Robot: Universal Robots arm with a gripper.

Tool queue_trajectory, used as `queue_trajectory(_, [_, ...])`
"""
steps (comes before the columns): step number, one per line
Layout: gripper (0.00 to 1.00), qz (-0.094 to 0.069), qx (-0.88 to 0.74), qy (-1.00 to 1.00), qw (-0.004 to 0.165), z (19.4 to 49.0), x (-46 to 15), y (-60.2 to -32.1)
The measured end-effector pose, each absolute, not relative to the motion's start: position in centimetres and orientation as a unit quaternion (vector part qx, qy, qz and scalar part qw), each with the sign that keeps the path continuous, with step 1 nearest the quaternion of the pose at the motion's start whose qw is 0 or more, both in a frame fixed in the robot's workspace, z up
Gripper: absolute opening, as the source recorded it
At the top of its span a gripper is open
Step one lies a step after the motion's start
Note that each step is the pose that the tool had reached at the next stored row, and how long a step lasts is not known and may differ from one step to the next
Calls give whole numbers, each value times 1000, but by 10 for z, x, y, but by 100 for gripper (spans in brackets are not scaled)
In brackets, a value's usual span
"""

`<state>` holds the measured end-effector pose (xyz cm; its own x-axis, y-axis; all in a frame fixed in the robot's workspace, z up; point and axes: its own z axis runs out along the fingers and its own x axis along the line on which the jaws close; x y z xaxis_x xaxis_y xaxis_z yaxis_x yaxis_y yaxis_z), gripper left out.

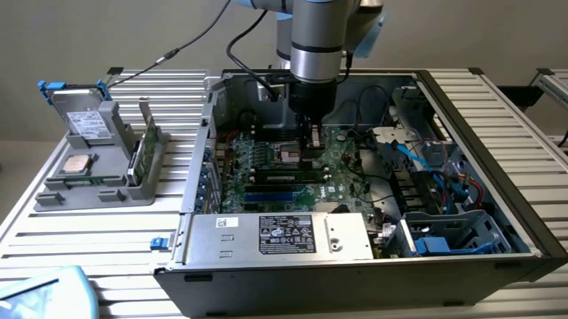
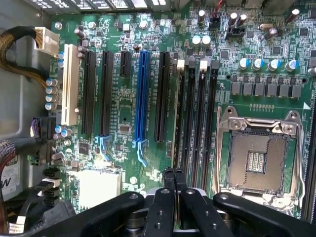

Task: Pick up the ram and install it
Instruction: 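Press down the ram until it locks into place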

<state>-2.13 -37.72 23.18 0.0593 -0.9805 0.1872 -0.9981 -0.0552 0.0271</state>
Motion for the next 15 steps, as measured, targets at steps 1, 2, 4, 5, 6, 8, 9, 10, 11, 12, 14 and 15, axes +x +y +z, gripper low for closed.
queue_trajectory(1, [10,59,724,-683,74,232,-23,-377])
queue_trajectory(2, [10,59,724,-684,74,232,-26,-377])
queue_trajectory(4, [10,59,723,-684,74,232,-30,-377])
queue_trajectory(5, [10,59,723,-684,74,232,-32,-377])
queue_trajectory(6, [10,59,723,-685,74,232,-34,-377])
queue_trajectory(8, [10,59,722,-685,74,231,-38,-377])
queue_trajectory(9, [10,59,722,-686,74,231,-40,-377])
queue_trajectory(10, [10,59,721,-686,74,231,-42,-377])
queue_trajectory(11, [10,59,721,-686,74,231,-44,-377])
queue_trajectory(12, [10,59,721,-687,74,231,-46,-377])
queue_trajectory(14, [10,59,720,-688,74,230,-49,-377])
queue_trajectory(15, [10,59,719,-688,74,230,-50,-377])
